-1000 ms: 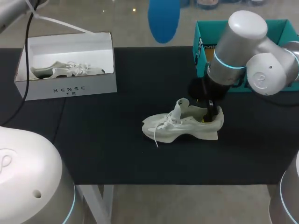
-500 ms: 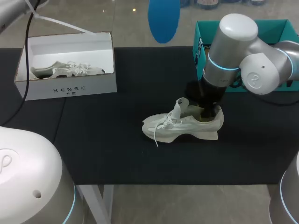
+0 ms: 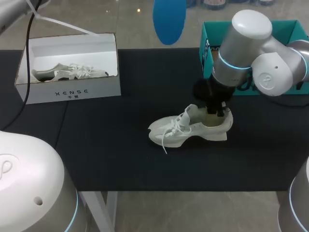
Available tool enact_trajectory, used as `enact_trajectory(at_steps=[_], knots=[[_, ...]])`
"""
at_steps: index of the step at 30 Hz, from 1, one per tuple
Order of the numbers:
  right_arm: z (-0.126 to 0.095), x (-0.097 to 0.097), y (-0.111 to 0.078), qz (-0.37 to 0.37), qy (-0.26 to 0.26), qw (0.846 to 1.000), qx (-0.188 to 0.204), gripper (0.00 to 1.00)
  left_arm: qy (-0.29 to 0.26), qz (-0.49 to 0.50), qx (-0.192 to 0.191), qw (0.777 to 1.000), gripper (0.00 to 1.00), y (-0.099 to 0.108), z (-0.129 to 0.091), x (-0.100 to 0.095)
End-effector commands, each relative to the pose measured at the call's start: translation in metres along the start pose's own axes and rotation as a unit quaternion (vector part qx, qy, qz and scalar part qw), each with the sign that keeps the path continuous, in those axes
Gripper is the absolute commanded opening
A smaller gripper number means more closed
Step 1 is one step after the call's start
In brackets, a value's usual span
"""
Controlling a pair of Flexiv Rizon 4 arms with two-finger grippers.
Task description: Take the shoe out of the shoebox, open the shoe tongue, remove and reinsert the insole, then place the shoe into the shoebox
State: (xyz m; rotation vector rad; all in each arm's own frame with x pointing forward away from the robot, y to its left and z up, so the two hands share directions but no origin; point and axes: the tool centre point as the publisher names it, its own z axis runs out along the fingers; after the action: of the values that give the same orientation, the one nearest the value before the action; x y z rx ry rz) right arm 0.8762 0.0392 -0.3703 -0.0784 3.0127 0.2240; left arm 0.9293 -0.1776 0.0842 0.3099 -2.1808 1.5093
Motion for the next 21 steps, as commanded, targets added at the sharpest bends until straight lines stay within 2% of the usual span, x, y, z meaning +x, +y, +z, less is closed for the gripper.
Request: enact_trajectory(at_steps=[1, 7, 11, 21], knots=[[-0.038, 0.008, -0.016, 0.008, -0.022, 1.000, -0.005, 0.00, 0.001, 0.000, 0.000, 1.000, 0.00, 0.000, 0.000, -0.001], [-0.075, 0.007, -0.032, 0.025, -0.033, 0.999, -0.010, 0.00, 0.001, 0.000, 0.000, 1.000, 0.00, 0.000, 0.000, -0.001], [-0.078, 0.007, -0.035, 0.030, -0.010, 0.999, -0.034, 0.00, 0.001, 0.000, 0.000, 1.000, 0.00, 0.000, 0.000, -0.001], [-0.078, 0.007, -0.035, 0.030, -0.010, 0.999, -0.034, 0.00, 0.001, 0.000, 0.000, 1.000, 0.00, 0.000, 0.000, -0.001]])
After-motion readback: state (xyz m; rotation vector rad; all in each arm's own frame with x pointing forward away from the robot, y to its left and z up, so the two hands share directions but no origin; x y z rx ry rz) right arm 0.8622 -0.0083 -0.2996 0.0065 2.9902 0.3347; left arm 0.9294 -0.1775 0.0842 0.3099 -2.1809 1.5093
